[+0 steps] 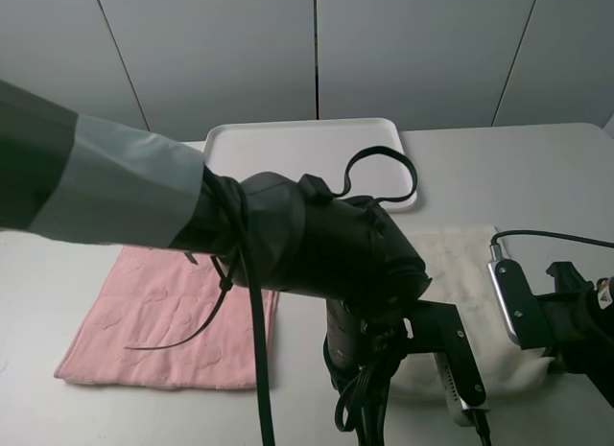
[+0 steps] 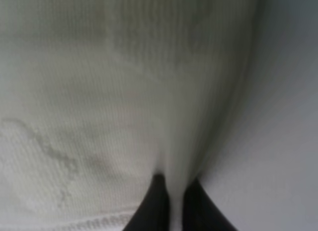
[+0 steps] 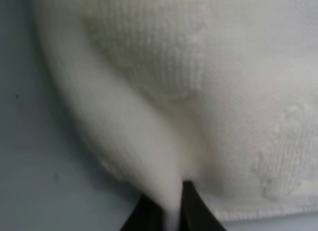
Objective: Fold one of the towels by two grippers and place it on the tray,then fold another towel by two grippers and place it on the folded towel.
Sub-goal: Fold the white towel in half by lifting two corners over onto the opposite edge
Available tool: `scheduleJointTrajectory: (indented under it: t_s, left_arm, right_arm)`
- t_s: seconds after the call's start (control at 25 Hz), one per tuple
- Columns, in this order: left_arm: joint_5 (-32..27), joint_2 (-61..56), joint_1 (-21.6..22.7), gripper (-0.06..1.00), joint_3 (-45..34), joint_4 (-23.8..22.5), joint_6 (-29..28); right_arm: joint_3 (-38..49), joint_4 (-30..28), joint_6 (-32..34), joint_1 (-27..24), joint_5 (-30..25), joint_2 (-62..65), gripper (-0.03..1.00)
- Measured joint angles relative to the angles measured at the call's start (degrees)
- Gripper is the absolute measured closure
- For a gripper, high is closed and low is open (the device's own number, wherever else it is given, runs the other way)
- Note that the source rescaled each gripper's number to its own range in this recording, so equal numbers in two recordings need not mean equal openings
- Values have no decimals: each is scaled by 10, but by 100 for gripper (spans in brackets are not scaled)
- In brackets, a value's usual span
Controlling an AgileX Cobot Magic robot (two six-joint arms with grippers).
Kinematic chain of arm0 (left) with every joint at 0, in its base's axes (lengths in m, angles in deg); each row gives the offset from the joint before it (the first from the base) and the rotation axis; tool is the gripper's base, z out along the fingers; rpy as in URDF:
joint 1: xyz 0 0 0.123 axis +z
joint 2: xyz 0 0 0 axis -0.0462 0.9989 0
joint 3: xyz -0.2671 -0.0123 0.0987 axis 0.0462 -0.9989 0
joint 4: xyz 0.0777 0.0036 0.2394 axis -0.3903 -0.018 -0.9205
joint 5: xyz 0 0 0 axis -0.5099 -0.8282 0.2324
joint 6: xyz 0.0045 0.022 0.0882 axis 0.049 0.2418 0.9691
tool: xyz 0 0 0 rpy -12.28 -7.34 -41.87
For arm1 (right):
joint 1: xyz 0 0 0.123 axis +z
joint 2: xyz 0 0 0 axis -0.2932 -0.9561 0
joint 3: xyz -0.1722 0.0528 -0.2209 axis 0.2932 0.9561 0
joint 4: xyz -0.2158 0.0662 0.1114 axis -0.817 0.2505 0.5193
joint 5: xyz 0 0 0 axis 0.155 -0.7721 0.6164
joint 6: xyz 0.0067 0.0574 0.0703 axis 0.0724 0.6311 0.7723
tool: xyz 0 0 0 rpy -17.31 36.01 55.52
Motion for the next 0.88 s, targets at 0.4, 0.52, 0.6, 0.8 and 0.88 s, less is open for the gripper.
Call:
scheduleJointTrajectory:
  t_s: [0.4, 0.52, 0.6, 0.8, 0.88]
  left_arm:
    - [27, -31, 0, 94, 0, 0, -9]
    - [29, -39, 0, 94, 0, 0, -10]
    - [30, -44, 0, 94, 0, -1, -13]
    - [39, -66, 6, 94, 0, -25, -50]
    - [41, -73, 12, 94, 0, -33, -62]
  right_arm:
    - [10, 81, 35, 0, -74, 109, 96]
    - [10, 114, 45, 0, -78, 146, 96]
    - [11, 130, 59, 0, -79, 172, 96]
    - [11, 141, 116, 0, -81, 224, 96]
    - [11, 141, 142, 0, -82, 241, 96]
